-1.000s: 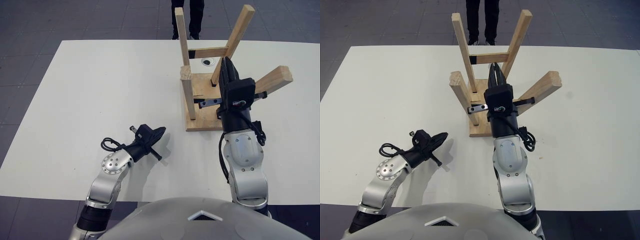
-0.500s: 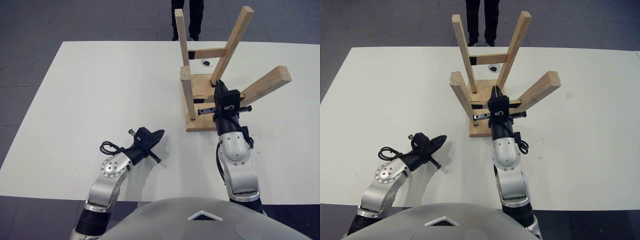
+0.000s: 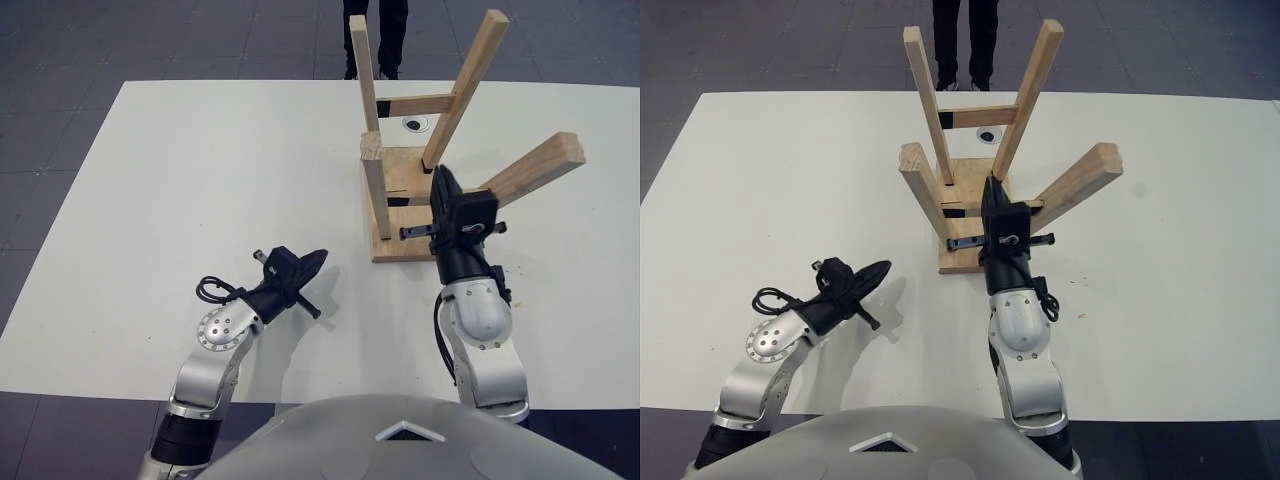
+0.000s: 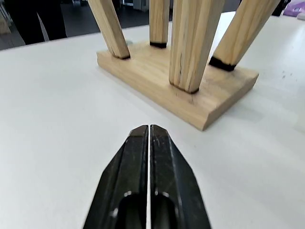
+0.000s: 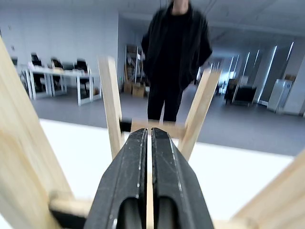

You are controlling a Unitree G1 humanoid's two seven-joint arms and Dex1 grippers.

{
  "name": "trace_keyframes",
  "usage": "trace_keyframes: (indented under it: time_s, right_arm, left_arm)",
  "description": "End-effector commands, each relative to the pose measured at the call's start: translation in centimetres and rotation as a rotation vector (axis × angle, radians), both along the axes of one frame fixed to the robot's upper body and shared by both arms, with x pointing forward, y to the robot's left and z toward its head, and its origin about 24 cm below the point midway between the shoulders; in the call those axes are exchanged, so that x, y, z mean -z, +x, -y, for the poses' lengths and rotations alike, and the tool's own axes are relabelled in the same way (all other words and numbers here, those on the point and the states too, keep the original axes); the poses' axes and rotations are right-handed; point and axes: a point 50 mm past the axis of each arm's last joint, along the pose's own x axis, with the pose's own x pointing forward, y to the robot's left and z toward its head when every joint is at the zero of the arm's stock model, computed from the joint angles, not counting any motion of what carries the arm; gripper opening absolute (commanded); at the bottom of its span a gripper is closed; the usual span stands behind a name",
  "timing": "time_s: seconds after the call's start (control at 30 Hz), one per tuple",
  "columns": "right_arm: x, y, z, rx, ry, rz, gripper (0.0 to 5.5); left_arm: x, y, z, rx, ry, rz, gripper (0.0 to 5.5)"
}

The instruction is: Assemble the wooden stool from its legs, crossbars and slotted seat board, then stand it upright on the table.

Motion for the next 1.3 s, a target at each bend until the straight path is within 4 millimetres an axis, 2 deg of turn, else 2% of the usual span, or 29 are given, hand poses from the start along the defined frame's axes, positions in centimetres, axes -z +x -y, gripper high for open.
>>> trace_keyframes:
  time_s: [0.03,0.13,0.23,0.33,0.5,0.6,0.73,0.9,1.0,1.17,1.3]
  right_arm:
    - [-1.9,-0.5,0.4,0.003,0.015,0.1,0.13]
    - [-2.8,-0.7,0.9,0.025,0.007,0.143,0.13]
    - [-3.2,-0.9,1.7,0.054,-0.008,0.162,0.13]
    - [-3.7,-1.2,3.1,0.106,-0.027,0.172,0.13]
    - [-5.3,-1.5,7.8,0.279,-0.123,0.225,0.13]
    - [-5.1,-1.4,12.2,0.469,-0.193,0.163,0.13]
    - [-3.1,-0.6,17.1,0.644,-0.264,-0.019,0.13]
    - [1.5,0.6,19.5,0.669,-0.338,-0.312,0.13]
    - [3.6,1.5,18.8,0.572,-0.367,-0.416,0.13]
    - [8.1,3.1,16.4,0.394,-0.417,-0.585,0.13]
    - [9.5,3.7,14.4,0.283,-0.428,-0.622,0.13]
  left_arm:
    - [-4.6,0.0,-0.5,0.008,-0.109,0.218,0.1]
    - [-7.7,0.5,-1.5,-0.076,-0.209,0.326,0.1]
    - [-10.9,2.1,-2.4,-0.149,-0.308,0.384,0.1]
    - [-13.8,4.3,-1.6,-0.082,-0.372,0.381,0.1]
    - [-18.6,7.4,0.8,0.044,-0.495,0.343,0.1]
    - [-20.2,8.9,2.1,0.082,-0.583,0.299,0.1]
    - [-19.9,9.6,4.6,0.203,-0.533,0.208,0.1]
    - [-18.0,10.1,6.8,0.36,-0.449,0.02,0.1]
    - [-16.7,10.2,7.1,0.38,-0.377,-0.036,0.1]
    - [-16.8,10.3,7.8,0.41,-0.368,-0.036,0.1]
    - [-16.4,10.7,8.4,0.413,-0.354,-0.041,0.1]
